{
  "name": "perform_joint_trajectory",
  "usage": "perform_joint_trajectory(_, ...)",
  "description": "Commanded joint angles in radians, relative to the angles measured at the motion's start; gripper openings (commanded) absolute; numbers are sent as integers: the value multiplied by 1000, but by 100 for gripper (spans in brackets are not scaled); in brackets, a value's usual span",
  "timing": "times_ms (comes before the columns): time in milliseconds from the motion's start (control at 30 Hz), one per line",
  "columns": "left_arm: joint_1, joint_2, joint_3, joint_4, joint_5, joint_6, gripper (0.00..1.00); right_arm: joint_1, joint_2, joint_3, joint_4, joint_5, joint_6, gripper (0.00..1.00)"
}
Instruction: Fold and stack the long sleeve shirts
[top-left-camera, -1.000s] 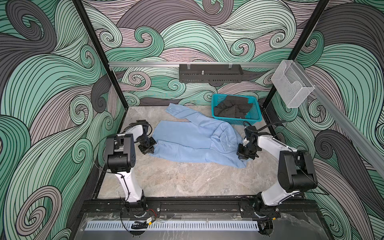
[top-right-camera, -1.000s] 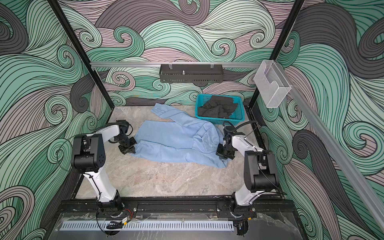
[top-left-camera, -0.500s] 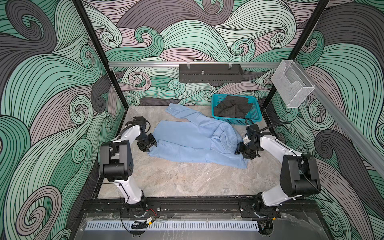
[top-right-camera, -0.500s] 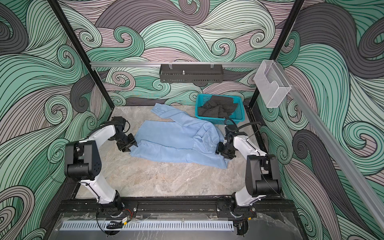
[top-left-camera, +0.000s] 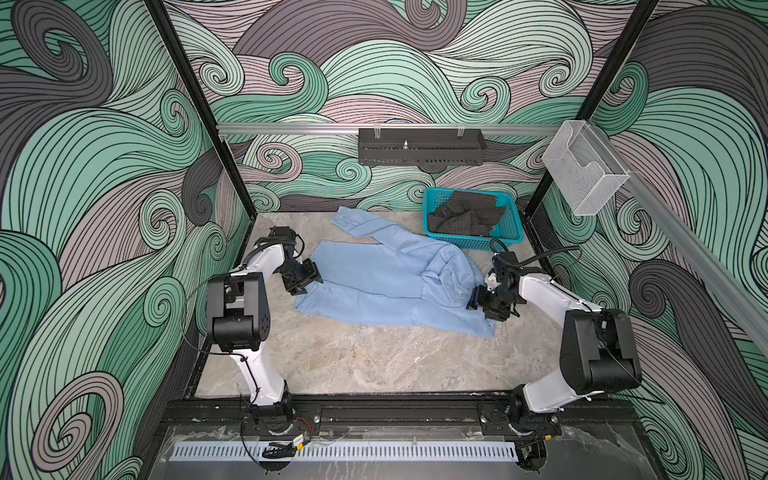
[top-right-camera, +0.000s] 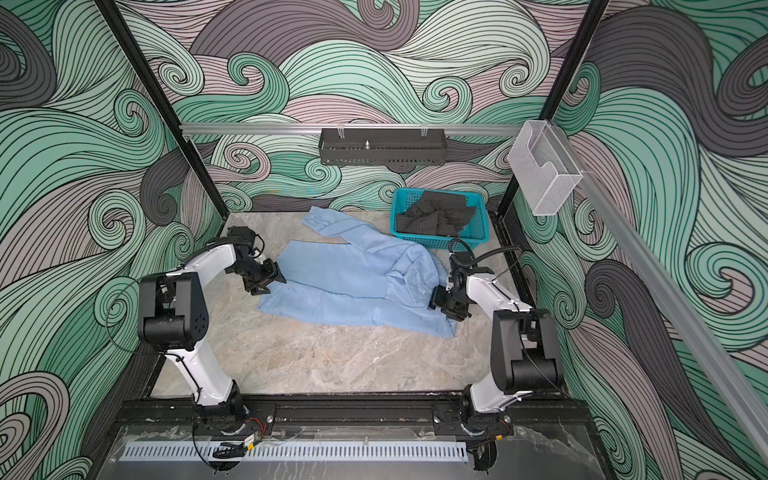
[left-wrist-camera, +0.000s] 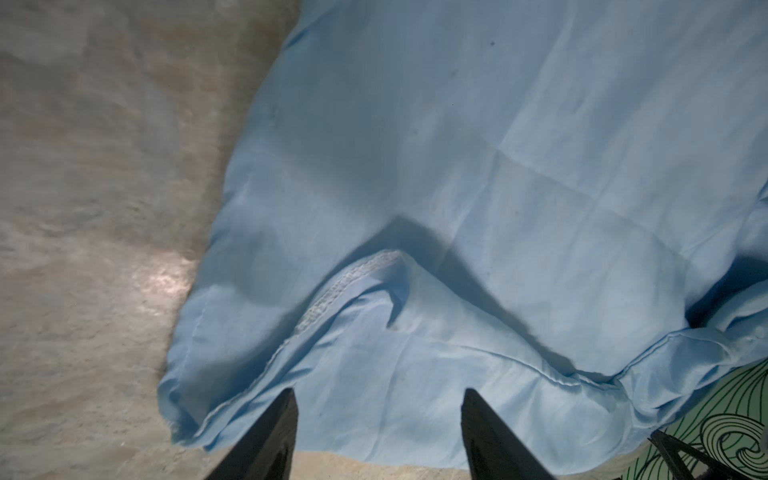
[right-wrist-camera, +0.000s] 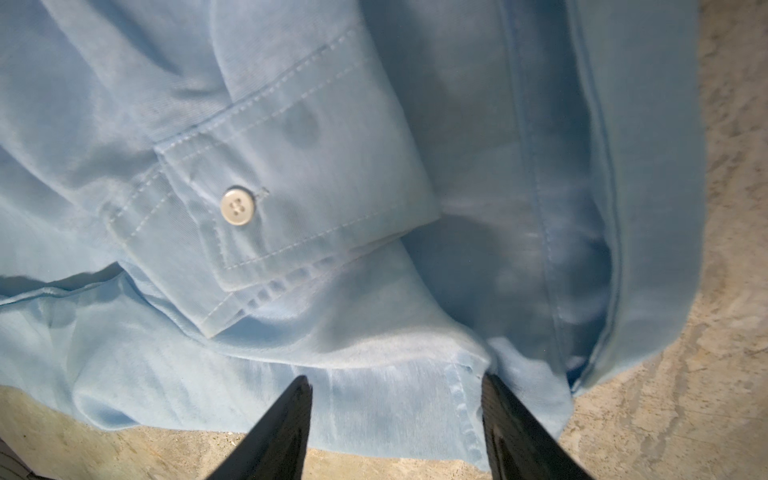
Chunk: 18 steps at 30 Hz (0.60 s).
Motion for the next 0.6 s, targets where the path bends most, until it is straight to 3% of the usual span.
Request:
perform_joint_trajectory(0, -23, 29, 47, 35, 36, 13, 63, -8, 14, -12, -1, 18, 12, 66)
perform_joint_trajectory(167, -52, 92, 80, 49, 65, -21, 51, -12, 13, -11, 0, 7, 13, 65)
perform_joint_trajectory(400, -64, 143, 96, 22, 15, -43, 28, -27, -12, -9, -11, -2, 8, 65)
perform_joint_trajectory(500, -62, 134, 102, 1, -16, -40, 29, -37, -32, -14, -14, 0, 7, 66)
perform_joint_trajectory(567, -62, 117, 97, 1, -20, -43, 40, -40, -40, -19, -13, 5, 8, 68)
